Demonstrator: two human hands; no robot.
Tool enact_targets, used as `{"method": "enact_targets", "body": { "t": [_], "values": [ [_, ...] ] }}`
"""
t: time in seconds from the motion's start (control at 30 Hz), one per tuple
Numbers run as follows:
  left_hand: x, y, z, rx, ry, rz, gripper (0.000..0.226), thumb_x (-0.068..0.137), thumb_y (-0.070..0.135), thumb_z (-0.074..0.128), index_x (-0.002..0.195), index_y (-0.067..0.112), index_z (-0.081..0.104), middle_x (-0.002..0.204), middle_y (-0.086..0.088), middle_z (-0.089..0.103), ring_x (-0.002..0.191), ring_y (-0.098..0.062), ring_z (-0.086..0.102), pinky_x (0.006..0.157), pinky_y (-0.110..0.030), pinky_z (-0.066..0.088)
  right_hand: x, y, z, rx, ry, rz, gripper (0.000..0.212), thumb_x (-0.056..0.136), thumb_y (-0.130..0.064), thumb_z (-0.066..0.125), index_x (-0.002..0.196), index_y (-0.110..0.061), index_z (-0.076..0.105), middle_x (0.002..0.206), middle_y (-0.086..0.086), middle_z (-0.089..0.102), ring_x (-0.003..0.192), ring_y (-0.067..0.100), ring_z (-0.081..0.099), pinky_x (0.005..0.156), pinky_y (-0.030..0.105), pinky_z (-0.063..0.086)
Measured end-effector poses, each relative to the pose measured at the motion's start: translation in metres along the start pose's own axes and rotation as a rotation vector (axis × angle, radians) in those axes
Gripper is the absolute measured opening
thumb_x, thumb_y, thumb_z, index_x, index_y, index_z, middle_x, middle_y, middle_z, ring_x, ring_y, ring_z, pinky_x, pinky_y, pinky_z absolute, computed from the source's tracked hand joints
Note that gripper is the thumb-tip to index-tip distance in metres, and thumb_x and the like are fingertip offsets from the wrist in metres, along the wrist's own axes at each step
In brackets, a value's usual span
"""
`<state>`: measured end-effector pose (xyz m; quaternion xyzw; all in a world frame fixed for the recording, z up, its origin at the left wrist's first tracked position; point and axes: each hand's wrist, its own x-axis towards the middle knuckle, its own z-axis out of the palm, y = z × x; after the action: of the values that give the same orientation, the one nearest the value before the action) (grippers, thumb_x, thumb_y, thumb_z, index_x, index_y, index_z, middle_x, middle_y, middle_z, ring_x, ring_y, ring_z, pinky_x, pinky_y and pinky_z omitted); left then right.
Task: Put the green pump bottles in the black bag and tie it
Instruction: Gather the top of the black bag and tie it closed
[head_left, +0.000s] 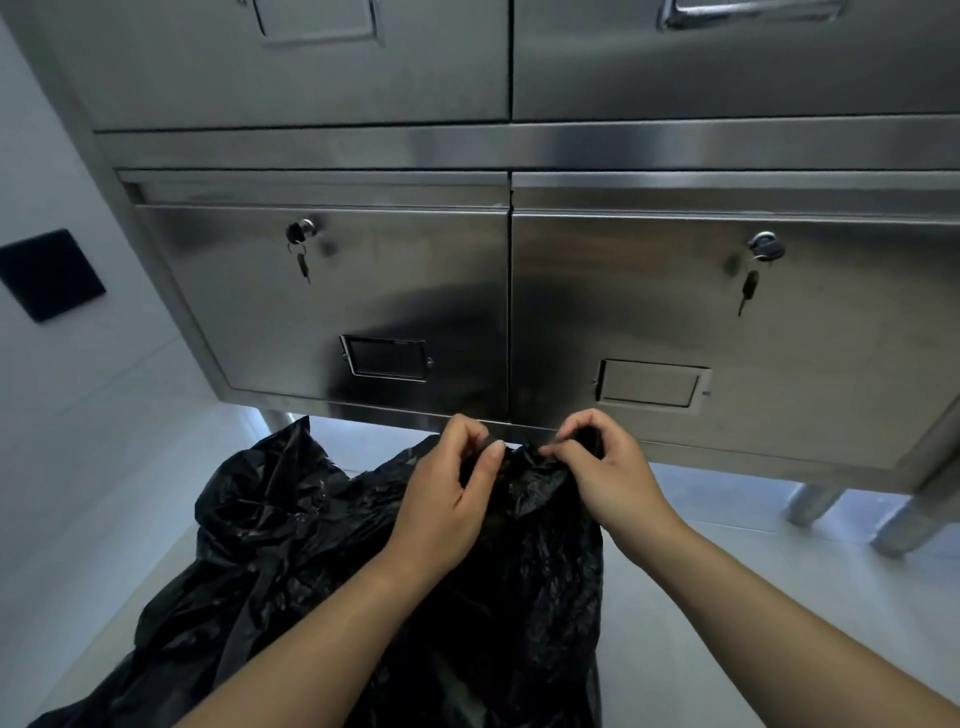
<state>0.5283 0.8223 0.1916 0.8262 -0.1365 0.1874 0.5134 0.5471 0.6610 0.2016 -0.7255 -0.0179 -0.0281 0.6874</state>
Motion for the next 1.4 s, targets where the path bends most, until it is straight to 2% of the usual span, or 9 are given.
{"method": "enact_targets", "body": {
  "t": [0.17, 0.43, 0.53, 0.67, 0.83, 0.93, 1.07, 1.2, 1.4],
  "values": [
    [0.000, -0.008, 0.004, -0.081, 0.062, -0.044, 0.017, 0.086, 0.027, 0.064, 0.081, 0.033, 0.049, 0.081, 0.013, 0.058, 0.077, -0.007, 0.060, 0.072, -0.023, 0.049, -0.011, -0.003, 0.007, -0.098, -0.219, 0.024, 0.029, 0.088, -0.008, 0.046, 0.101, -0.030, 0.058, 0.075, -0.015, 0.060, 0.085, 0.007, 0.058, 0.078, 0.021, 0.041],
    [-0.004, -0.005, 0.006, -0.078, -0.062, -0.090, 0.005, 0.093, 0.033, 0.049, 0.097, 0.037, 0.050, 0.090, 0.015, 0.060, 0.093, -0.007, 0.059, 0.085, -0.030, 0.048, -0.006, -0.012, 0.010, 0.028, -0.343, 0.123, 0.061, 0.088, -0.063, 0.009, 0.137, -0.035, 0.034, 0.078, 0.002, 0.054, 0.072, 0.000, 0.057, 0.077, 0.022, 0.040],
    [-0.007, 0.002, 0.004, -0.076, -0.119, -0.093, 0.019, 0.084, 0.051, 0.052, 0.102, 0.044, 0.053, 0.092, 0.019, 0.061, 0.097, -0.004, 0.058, 0.085, -0.022, 0.046, -0.002, -0.011, 0.011, 0.031, -0.391, 0.144, 0.077, 0.076, -0.070, 0.007, 0.142, -0.037, 0.028, 0.111, 0.000, 0.062, 0.105, 0.002, 0.054, 0.099, 0.028, 0.037],
    [-0.005, 0.006, 0.006, -0.058, -0.037, -0.103, 0.011, 0.083, 0.034, 0.065, 0.092, 0.039, 0.063, 0.096, 0.010, 0.065, 0.097, -0.006, 0.060, 0.087, -0.027, 0.047, -0.003, -0.008, 0.017, 0.033, -0.440, 0.151, 0.077, 0.072, -0.074, 0.009, 0.140, -0.043, 0.031, 0.126, -0.010, 0.048, 0.121, 0.006, 0.041, 0.106, 0.028, 0.027],
    [0.004, 0.004, -0.002, -0.033, 0.096, -0.143, 0.014, 0.082, 0.022, 0.066, 0.077, 0.034, 0.061, 0.087, 0.005, 0.063, 0.084, -0.001, 0.058, 0.077, -0.013, 0.043, -0.003, 0.001, 0.015, -0.085, -0.432, 0.076, 0.030, 0.096, -0.044, 0.040, 0.106, -0.030, 0.064, 0.102, -0.007, 0.069, 0.102, 0.010, 0.063, 0.092, 0.028, 0.047],
    [0.005, 0.003, -0.006, -0.002, 0.131, -0.153, 0.015, 0.083, 0.020, 0.066, 0.076, 0.032, 0.059, 0.087, 0.003, 0.062, 0.082, 0.002, 0.056, 0.072, -0.006, 0.038, -0.005, 0.007, 0.012, -0.144, -0.440, 0.045, 0.024, 0.095, -0.037, 0.048, 0.100, -0.024, 0.067, 0.099, 0.002, 0.071, 0.098, 0.019, 0.066, 0.091, 0.038, 0.049],
    [0.008, 0.000, -0.013, -0.022, 0.146, -0.202, 0.006, 0.086, 0.021, 0.063, 0.082, 0.025, 0.062, 0.092, 0.001, 0.064, 0.088, -0.005, 0.058, 0.077, -0.014, 0.043, -0.005, 0.008, 0.018, -0.047, -0.357, -0.030, 0.011, 0.089, -0.034, 0.059, 0.099, -0.030, 0.064, 0.096, -0.006, 0.073, 0.095, 0.011, 0.067, 0.088, 0.031, 0.052],
    [0.009, 0.000, -0.019, -0.105, 0.168, -0.259, 0.003, 0.088, 0.021, 0.061, 0.086, 0.019, 0.062, 0.094, -0.002, 0.066, 0.095, -0.018, 0.060, 0.084, -0.032, 0.048, -0.008, 0.004, 0.032, -0.035, -0.254, -0.136, 0.030, 0.071, -0.052, 0.069, 0.097, -0.042, 0.059, 0.097, -0.015, 0.070, 0.091, 0.001, 0.066, 0.080, 0.024, 0.051],
    [0.006, 0.000, -0.028, -0.123, 0.132, -0.235, 0.003, 0.087, 0.021, 0.062, 0.084, 0.022, 0.061, 0.091, 0.005, 0.066, 0.091, -0.008, 0.060, 0.080, -0.019, 0.045, -0.006, 0.008, 0.042, -0.172, -0.150, -0.244, 0.021, 0.078, -0.039, 0.069, 0.094, -0.045, 0.058, 0.095, -0.024, 0.066, 0.090, -0.004, 0.063, 0.072, 0.015, 0.048]
  ]
}}
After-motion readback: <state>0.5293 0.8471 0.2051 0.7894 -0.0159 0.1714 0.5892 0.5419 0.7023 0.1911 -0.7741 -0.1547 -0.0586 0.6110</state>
